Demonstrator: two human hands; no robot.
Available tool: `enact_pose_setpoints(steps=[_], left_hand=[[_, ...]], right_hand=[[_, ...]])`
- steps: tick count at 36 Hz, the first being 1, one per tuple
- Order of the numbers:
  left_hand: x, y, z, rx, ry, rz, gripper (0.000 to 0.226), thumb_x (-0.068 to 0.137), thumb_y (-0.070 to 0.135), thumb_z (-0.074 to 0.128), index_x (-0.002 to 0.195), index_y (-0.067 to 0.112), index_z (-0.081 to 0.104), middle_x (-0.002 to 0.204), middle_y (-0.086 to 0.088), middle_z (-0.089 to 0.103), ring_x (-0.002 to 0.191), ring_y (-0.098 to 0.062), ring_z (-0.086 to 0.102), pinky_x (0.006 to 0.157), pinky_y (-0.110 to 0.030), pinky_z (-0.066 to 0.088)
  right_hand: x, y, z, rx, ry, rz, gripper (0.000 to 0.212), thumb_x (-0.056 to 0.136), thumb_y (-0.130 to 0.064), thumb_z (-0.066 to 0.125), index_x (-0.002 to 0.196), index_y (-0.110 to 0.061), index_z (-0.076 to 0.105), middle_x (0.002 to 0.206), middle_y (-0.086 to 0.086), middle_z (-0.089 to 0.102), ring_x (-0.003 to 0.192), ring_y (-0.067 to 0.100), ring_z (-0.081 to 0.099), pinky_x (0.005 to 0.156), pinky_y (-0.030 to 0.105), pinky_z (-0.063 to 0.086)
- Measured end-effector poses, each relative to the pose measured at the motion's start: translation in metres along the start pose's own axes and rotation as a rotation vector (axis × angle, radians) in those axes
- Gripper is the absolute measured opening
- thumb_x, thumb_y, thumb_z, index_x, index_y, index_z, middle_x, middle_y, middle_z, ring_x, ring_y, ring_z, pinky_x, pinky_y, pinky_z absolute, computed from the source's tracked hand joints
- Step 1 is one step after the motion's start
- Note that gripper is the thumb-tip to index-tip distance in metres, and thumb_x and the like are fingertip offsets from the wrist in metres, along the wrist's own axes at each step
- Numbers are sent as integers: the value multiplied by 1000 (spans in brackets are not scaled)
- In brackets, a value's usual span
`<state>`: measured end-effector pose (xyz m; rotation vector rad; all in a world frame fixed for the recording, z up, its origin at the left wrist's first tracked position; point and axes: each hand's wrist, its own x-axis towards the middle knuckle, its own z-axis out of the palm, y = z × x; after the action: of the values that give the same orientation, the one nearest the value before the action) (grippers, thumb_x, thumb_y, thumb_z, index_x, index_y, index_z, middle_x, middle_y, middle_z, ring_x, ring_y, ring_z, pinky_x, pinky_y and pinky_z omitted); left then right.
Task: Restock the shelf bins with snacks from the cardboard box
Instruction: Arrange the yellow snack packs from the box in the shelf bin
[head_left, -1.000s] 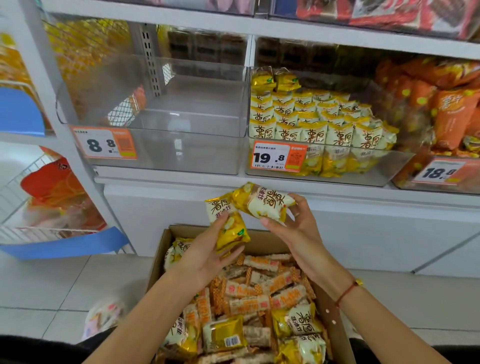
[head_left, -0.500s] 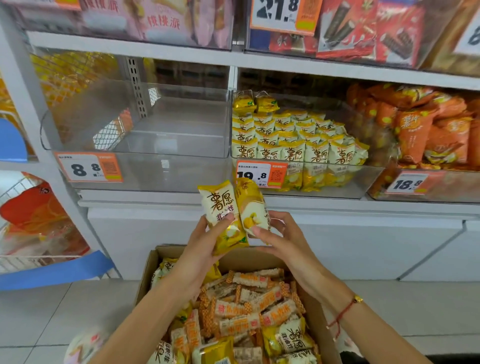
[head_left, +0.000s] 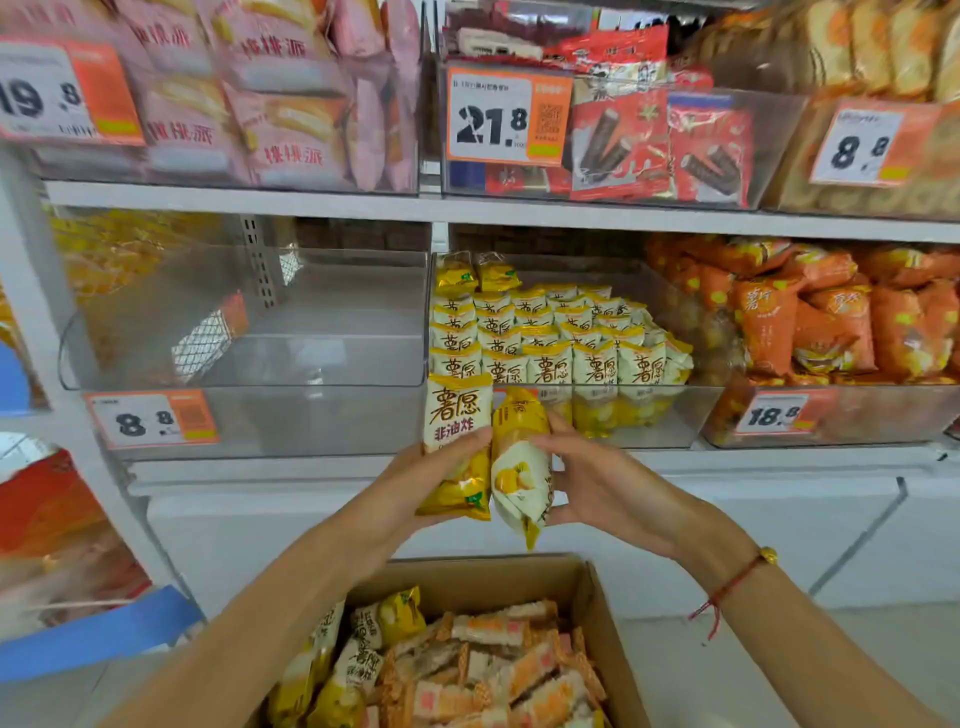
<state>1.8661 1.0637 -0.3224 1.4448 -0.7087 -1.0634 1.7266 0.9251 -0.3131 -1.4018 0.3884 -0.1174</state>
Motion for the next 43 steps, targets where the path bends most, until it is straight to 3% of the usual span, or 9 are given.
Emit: enact_pose_setpoints(steps=[8, 12, 16, 22, 28, 33, 37, 40, 43], left_hand=[[44, 69, 1, -298, 75, 74, 28, 91, 15, 44, 114, 12, 59, 98, -7, 74, 83, -22, 69, 75, -35, 55], [66, 96, -7, 190, 210, 157, 23, 97, 31, 50, 108, 14, 62, 81, 5, 71, 69, -8, 66, 68, -22, 51], [96, 105, -22, 696, 347, 262, 37, 92, 51, 52, 111, 20, 58, 105, 3, 64, 100, -20, 61, 93, -34, 46], [126, 99, -16, 1182, 535, 239, 57, 91, 61, 44, 123, 14, 42, 106, -4, 65, 105, -28, 60, 87, -35, 41], [134, 82, -18, 1529, 652, 516, 48, 94, 52, 45, 128, 18, 45, 126, -3, 53, 121, -24, 41, 94, -35, 33], [129, 76, -35, 1450, 484, 730, 33, 96, 44, 47, 122, 26, 58, 124, 4, 57, 111, -20, 52, 85, -35, 42], [120, 82, -44, 1551, 233, 592, 78, 76, 76, 13, 131, 36, 51, 129, 12, 60, 111, -15, 58, 90, -31, 39], [117, 88, -48, 1612, 182, 479, 90, 63, 89, 20, 138, 42, 41, 134, 13, 57, 114, -17, 55, 95, -30, 38], [114, 91, -42, 1639, 150, 427, 98, 59, 93, 33, 142, 41, 36, 144, 16, 45, 127, -16, 46, 104, -30, 30]], right_hand=[[17, -48, -36, 127, 241, -164, 64, 83, -37, 64, 138, -12, 45, 124, 7, 59, 103, 26, 62, 81, 40, 56], [33, -81, -50, 42, 399, -194, 26, 91, -29, 60, 107, -9, 59, 94, 6, 61, 81, 17, 62, 65, 25, 56], [68, -94, -69, -287, 695, -207, 39, 82, -43, 72, 92, -6, 66, 90, 6, 64, 76, 18, 63, 67, 28, 55], [96, -86, -79, -1131, 831, -34, 71, 80, -78, 42, 48, -16, 30, 47, 0, 37, 48, 17, 42, 49, 28, 30], [97, -71, -90, -1440, 946, -280, 76, 82, -73, 46, 130, -14, 45, 124, 10, 52, 119, 31, 48, 95, 43, 40], [93, -56, -102, -1336, 478, -426, 61, 89, -53, 56, 143, -33, 37, 150, 0, 32, 138, 22, 29, 111, 39, 27], [91, -50, -96, -1350, 474, -489, 64, 90, -43, 61, 146, -33, 34, 142, -5, 32, 119, 17, 46, 94, 30, 41], [89, -49, -92, -1263, 565, -571, 63, 92, -36, 60, 145, -42, 28, 131, -10, 34, 77, 11, 56, 61, 22, 46], [87, -48, -91, -1310, 681, -571, 37, 95, -42, 52, 132, -41, 49, 139, -9, 39, 72, 13, 60, 65, 28, 47]])
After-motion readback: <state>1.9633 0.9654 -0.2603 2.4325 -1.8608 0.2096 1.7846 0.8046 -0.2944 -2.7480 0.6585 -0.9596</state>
